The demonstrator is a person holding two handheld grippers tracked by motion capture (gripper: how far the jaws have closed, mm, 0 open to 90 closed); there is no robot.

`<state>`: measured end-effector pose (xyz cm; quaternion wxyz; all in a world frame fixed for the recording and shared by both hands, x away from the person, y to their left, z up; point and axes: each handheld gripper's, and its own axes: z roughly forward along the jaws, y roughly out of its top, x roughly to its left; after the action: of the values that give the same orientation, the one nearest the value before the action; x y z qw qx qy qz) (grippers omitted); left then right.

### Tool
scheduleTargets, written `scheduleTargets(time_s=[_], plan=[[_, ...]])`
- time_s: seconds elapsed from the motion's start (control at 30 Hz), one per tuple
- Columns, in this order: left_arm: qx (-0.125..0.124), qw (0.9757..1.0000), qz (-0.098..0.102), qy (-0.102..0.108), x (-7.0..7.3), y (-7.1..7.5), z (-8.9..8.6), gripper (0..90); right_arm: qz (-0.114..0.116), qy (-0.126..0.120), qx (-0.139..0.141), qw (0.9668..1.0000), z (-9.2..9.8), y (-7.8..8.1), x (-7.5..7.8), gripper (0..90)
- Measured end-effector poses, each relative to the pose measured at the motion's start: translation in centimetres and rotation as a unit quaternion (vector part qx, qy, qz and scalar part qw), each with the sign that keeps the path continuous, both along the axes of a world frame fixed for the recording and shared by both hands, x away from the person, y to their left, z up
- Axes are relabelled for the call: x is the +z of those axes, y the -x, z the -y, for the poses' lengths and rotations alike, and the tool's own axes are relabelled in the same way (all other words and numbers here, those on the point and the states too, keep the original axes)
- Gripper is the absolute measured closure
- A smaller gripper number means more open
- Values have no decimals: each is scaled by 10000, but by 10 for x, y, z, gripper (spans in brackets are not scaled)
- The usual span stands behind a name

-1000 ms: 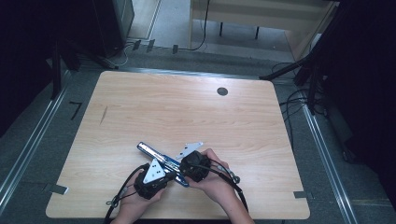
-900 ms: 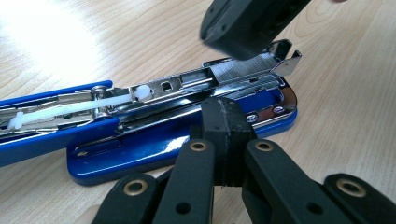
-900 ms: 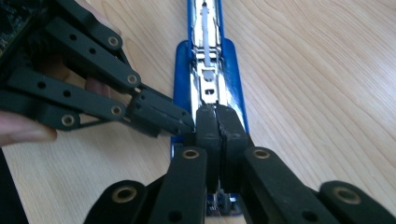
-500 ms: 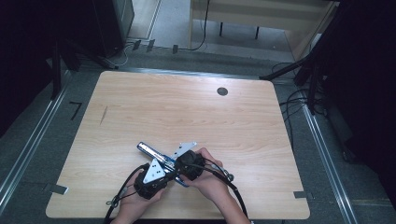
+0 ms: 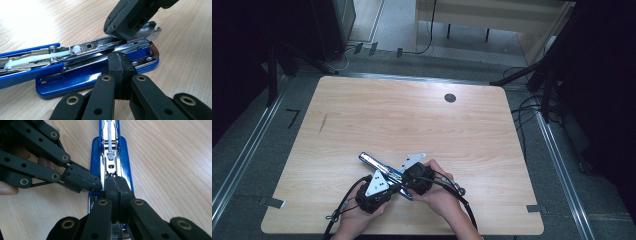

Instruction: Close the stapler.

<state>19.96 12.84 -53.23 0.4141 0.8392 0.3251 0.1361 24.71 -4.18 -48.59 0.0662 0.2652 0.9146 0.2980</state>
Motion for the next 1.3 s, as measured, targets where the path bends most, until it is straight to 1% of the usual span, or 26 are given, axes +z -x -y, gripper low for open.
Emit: scheduleTargets(time_s=[0.13, 0.27, 0.33, 0.43, 0.53, 0.6, 0.77, 0.9, 1.0, 1.07, 1.23, 1.3], plan=[[1, 10000, -5, 5, 0, 0, 0, 900, 28, 15, -18, 10000, -2, 1, 0, 900], [86, 9999, -52, 68, 0, 0, -2, 900, 92, -133, -57, 9999, -2, 0, 4, 900], [108, 9999, -32, 53, 0, 0, -3, 900, 146, -171, -71, 9997, -2, -1, 7, 900], [126, 9999, -21, 85, 1, 1, -5, 900, 199, -261, -105, 9994, -4, -1, 11, 900], [147, 9998, -9, 131, 3, 1, -8, 900, 205, -374, -113, 9990, -6, -2, 13, 900], [187, 9997, -61, 140, 5, 1, -11, 900, 190, -438, -142, 9988, -7, -2, 14, 900], [427, 9988, -116, 212, 11, -1, -26, 900, 229, -613, -170, 9977, -11, -5, 15, 900], [637, 9975, -169, 252, 13, -6, -40, 900, 267, -655, -139, 9974, -17, -7, 17, 900], [770, 9967, -176, 206, 13, -9, -50, 900, 252, -682, -147, 9972, -21, -8, 18, 900], [831, 9961, -218, 205, 13, -11, -55, 900, 276, -707, -119, 9970, -24, -10, 18, 900], [1082, 9938, -250, 103, 10, -16, -67, 900, 243, -739, -106, 9969, -35, -14, 17, 900], [1157, 9929, -271, 95, 7, -18, -72, 900, 225, -741, -99, 9969, -39, -16, 16, 900]])
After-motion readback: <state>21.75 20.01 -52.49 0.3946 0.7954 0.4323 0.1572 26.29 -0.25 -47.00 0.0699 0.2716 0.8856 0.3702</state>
